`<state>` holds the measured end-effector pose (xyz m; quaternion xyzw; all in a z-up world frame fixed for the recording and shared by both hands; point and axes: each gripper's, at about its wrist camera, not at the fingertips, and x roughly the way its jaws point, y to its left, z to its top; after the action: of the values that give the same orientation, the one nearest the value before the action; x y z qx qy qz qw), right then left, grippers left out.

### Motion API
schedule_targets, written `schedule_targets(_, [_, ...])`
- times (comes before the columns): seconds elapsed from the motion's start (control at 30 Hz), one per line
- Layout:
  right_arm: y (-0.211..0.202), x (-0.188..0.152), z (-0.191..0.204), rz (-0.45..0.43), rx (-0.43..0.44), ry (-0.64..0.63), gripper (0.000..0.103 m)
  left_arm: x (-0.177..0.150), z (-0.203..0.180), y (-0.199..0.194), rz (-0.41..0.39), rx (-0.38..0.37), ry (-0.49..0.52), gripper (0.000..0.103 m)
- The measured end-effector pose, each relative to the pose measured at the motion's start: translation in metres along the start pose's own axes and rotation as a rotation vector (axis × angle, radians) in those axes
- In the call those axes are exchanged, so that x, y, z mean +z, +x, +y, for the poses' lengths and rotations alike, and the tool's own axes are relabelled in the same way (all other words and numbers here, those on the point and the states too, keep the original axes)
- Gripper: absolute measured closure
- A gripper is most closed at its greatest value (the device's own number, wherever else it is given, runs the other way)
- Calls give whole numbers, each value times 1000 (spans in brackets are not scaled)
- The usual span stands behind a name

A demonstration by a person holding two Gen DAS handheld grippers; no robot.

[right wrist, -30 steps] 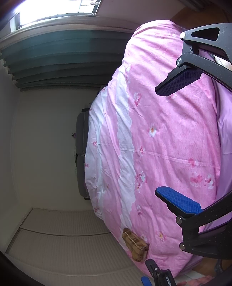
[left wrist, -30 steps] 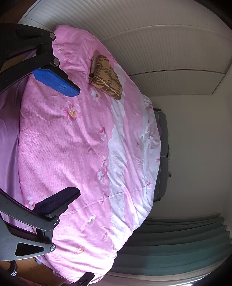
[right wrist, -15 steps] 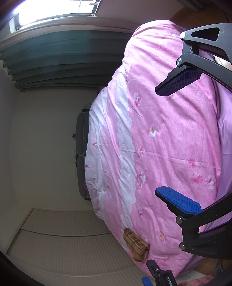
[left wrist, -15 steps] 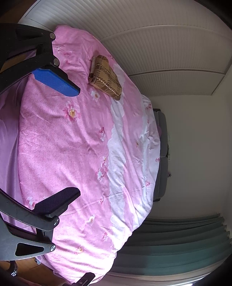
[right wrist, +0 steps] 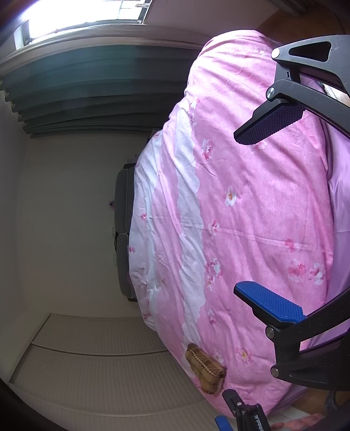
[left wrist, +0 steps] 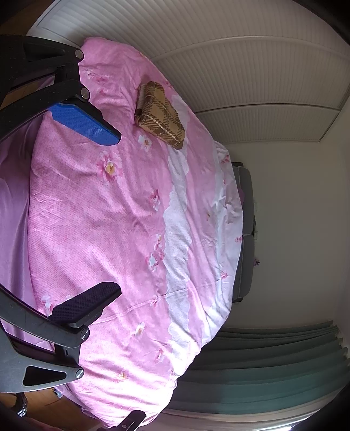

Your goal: Fold small clothes

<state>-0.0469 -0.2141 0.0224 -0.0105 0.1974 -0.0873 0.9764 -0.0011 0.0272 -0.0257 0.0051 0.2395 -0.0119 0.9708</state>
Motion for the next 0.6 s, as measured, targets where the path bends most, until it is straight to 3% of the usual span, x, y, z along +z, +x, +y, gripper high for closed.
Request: schedule_targets(0.6, [1,0,0,0,0,2,1,0,0,-3,-1,-13,-1,0])
